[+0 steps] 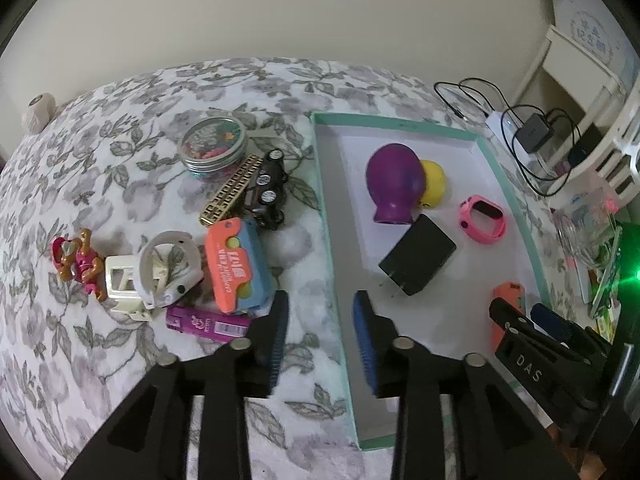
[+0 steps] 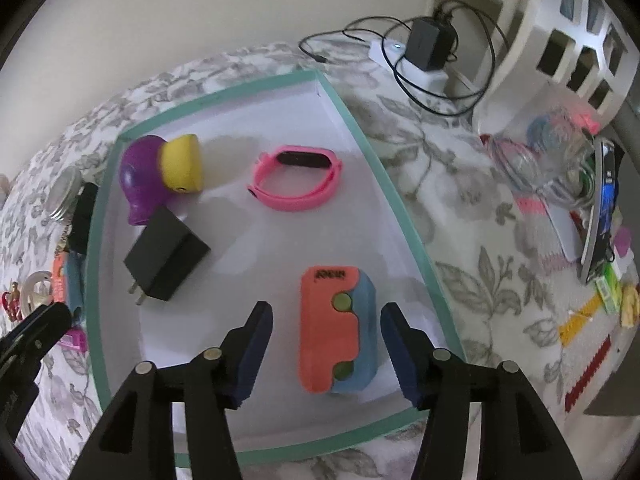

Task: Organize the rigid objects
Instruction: 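Lower the orange-blue block into the tray and open the right tool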

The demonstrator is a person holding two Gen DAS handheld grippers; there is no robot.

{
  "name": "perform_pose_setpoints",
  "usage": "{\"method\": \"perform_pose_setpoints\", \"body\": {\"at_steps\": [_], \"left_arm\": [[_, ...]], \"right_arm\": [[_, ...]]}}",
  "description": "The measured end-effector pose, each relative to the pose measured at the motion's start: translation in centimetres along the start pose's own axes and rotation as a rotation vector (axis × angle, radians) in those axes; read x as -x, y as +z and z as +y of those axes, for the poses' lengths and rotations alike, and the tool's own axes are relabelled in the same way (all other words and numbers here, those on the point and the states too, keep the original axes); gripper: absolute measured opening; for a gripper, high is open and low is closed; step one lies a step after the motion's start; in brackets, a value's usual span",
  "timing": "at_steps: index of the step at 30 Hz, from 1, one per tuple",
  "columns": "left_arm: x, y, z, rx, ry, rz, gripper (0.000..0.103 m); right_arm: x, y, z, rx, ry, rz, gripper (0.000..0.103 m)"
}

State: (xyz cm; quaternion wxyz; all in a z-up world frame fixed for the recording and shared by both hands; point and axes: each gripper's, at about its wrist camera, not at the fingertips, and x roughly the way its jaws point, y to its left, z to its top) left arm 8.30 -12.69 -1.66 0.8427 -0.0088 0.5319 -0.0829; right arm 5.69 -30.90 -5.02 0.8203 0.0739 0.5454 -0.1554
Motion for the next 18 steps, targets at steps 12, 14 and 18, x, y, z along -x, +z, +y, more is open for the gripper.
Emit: {"method": "perform_pose_setpoints", "body": {"at_steps": [12,14,18], "left_arm": [[-0.1,0.1,2.6,0.089,0.070,-0.025,0.084],[-0.3,0.1,2.9,0.101,0.081,-0.024,0.087],[-0.2,0.1,3.7,0.125,0.103,-0.036,0.098]], "right_arm": [[0.1,-0.1,1.5,0.038,0.052,-0.038,0.082],[0.1,-0.2,1.7,0.047,0.055,-0.042,0.085],[0.2,-0.3,2.1,0.067,0.055,-0.059,0.096]]}}
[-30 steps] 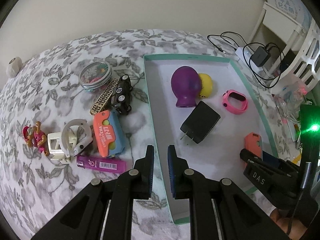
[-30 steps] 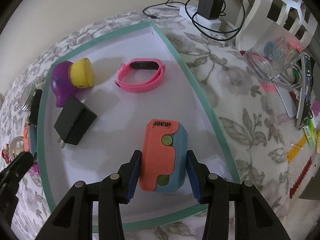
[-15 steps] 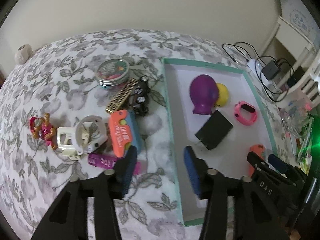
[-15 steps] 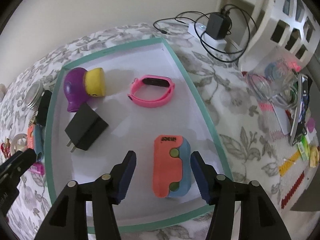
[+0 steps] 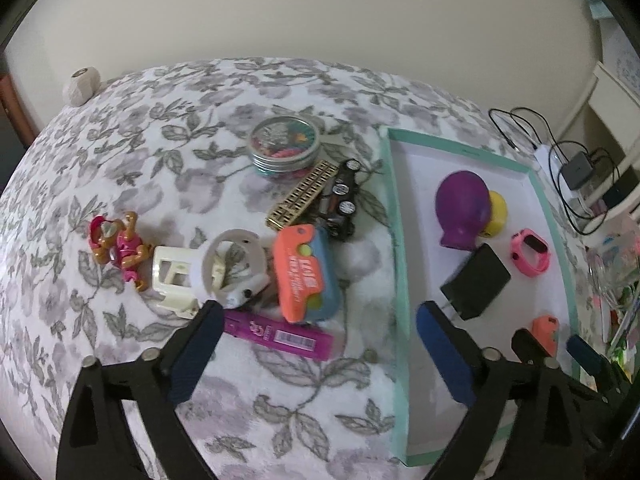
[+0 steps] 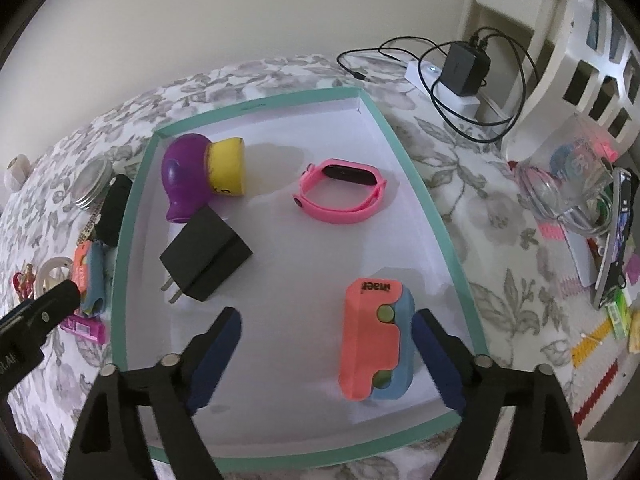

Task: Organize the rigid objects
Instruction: 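Lower the orange-blue block into the tray and open the right tool, then move the left tool to the pink-helmet puppy while the right tool approaches the white headphones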

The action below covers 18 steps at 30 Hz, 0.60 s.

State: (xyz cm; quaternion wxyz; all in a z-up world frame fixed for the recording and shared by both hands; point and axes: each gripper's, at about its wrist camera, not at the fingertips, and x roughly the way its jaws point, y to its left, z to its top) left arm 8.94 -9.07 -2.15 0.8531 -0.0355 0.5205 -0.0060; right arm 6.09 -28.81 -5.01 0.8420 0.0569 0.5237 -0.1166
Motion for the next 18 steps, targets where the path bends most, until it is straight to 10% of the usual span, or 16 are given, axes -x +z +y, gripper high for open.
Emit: {"method": "perform_pose_setpoints", "body": {"at_steps": [18], "left_arm": [[2.4,3.0,3.4,0.093,0.014,-0.011,0.103]], "right_arm": [[2.9,2.3,0.8,-0.039,0.031,-0.050,0.103]]}}
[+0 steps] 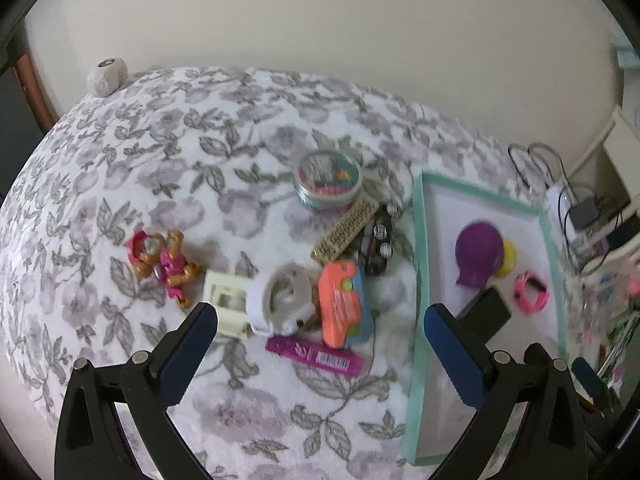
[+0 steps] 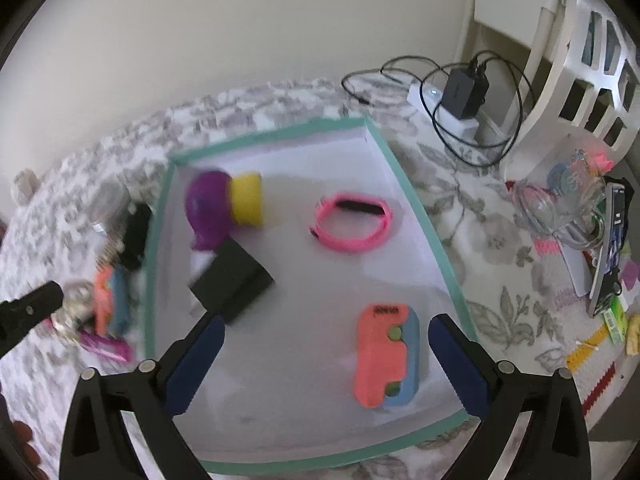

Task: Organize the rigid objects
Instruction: 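Move the left tool to the pink-helmet puppy while the right tool approaches the white headphones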

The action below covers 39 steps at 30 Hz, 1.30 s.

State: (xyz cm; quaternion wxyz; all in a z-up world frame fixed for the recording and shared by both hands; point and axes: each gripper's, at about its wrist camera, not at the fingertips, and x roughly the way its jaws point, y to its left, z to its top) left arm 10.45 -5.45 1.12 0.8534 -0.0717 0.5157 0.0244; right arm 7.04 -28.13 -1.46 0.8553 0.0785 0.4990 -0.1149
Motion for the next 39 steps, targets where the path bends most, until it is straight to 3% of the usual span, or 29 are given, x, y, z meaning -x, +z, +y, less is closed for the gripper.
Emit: {"method": "perform_pose_setpoints", "body": {"at_steps": [8,13,22,27,32,39], "left_arm": [[0.5,3.3,1.6,0.073,0.006,-0.045,0.103],[-0.3,4.6,5.2,0.118,-0.003,-0.036,0.103],[0.6,6.0,15.6,0.259,0.111,-0.050,0.103],[-0.4,5.4,19.0,0.324,0.156,-0.024,0.103],[-2.8,4.4,19.5,0.387,0.114,0.060,0.103],[-6.0,3.5,17.4,0.369,0.068,0.139,0.103]], "right_arm": [[2.3,3.9,3.6,0.011,0.060,-0.054,0.103],[1.6,5.1,6.7,0.052,0.077,-0.056,0.103],[0.1,4.3,13.9,0.177,0.160,-0.020,0.103],[-0.2,2.6,17.5,0.250,0.223,0.003,0.103],[-1.6,0.2,20.4,0.333,0.264,0.046,0.103],[-3.4,-1.3,21.4,0.360,0.284,0.085,0.103]]}}
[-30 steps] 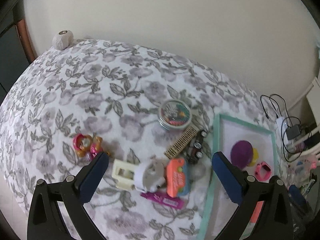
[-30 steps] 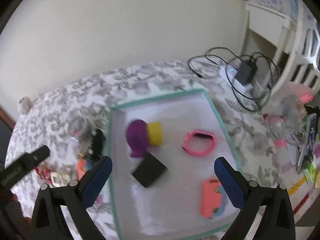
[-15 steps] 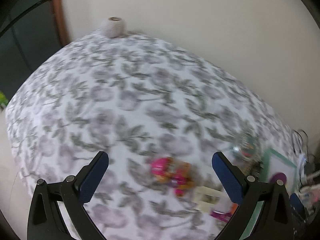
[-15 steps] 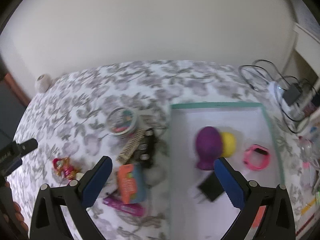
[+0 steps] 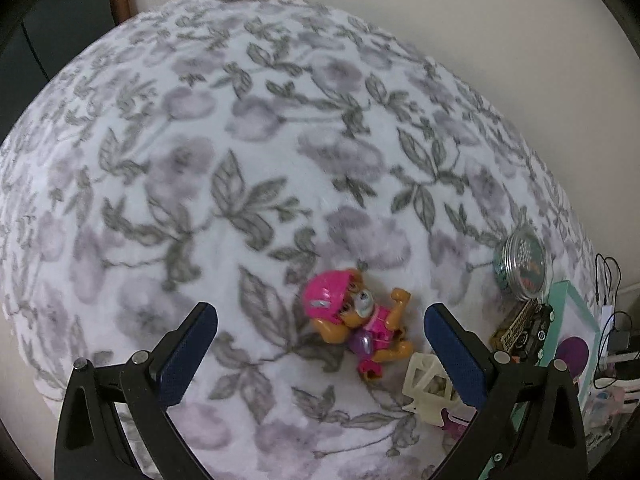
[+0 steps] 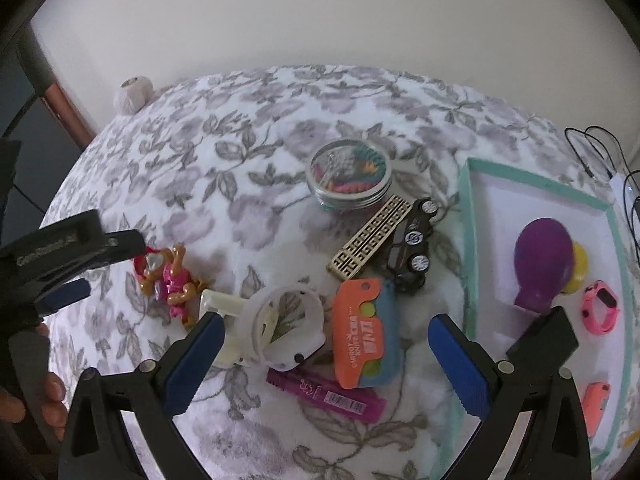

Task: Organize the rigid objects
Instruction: 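Move the left tool to the pink-helmet puppy while the right tool approaches the white headphones, then grasp the puppy figure with the left tool while the right tool grasps the white headphones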

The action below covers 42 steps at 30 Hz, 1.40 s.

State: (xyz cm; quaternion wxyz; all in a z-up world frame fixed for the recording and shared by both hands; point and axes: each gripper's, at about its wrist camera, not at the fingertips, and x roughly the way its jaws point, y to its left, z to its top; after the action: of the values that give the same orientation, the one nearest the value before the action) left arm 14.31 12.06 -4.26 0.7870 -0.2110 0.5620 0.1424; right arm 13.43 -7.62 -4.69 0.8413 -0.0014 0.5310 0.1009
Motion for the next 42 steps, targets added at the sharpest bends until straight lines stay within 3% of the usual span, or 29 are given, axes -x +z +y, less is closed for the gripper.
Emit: {"method": "perform_pose_setpoints", "body": {"at_steps": [3,5,9,14,19,29,33,35,42], "left_arm": [[-0.8,-0.2,-0.1,0.011,-0.003,0.024,0.103],[-1.2,-0.3,0.0,0.023,-0.008,0.036,0.103],[-1.5,-0.3,-0.1,0.032,-0.016,0.035,0.103],[-2.4,-0.5,-0.4,0.042,-0.038,0.054,0.102],[-3.1,-1.0,-0.7,0.044,-0.038,0.071,0.093],[-3.3,-1.4,-1.1,0.046,-0.009,0.043,0.077],[-2.9,-1.4,-1.3,0.039,-0.023,0.024,0.058],[-2.9,-1.4,-1.5,0.031,-0.019,0.020,0.058],[-2.9,-1.3,-1.3,0.052,-0.035,0.009,0.058]], "right_arm": [[-0.6,-0.2,0.4,0.006,0.030,0.004,0.099],[-0.9,-0.3,0.6,0.005,0.038,0.009,0.088],[-1.3,-0.4,1.0,0.019,0.038,0.009,0.076],[-1.0,-0.3,1.2,0.013,0.084,-0.001,0.049],[-1.1,-0.3,1.2,0.005,0.139,0.017,0.035],[-1.7,-0.5,0.5,-0.041,0.217,0.035,0.025],[-1.7,-0.6,0.5,-0.046,0.241,0.036,0.019],[-1.6,-0.6,0.4,-0.054,0.263,0.037,0.013],[-1.3,-0.6,-0.5,-0.116,0.315,0.039,0.013]]}}
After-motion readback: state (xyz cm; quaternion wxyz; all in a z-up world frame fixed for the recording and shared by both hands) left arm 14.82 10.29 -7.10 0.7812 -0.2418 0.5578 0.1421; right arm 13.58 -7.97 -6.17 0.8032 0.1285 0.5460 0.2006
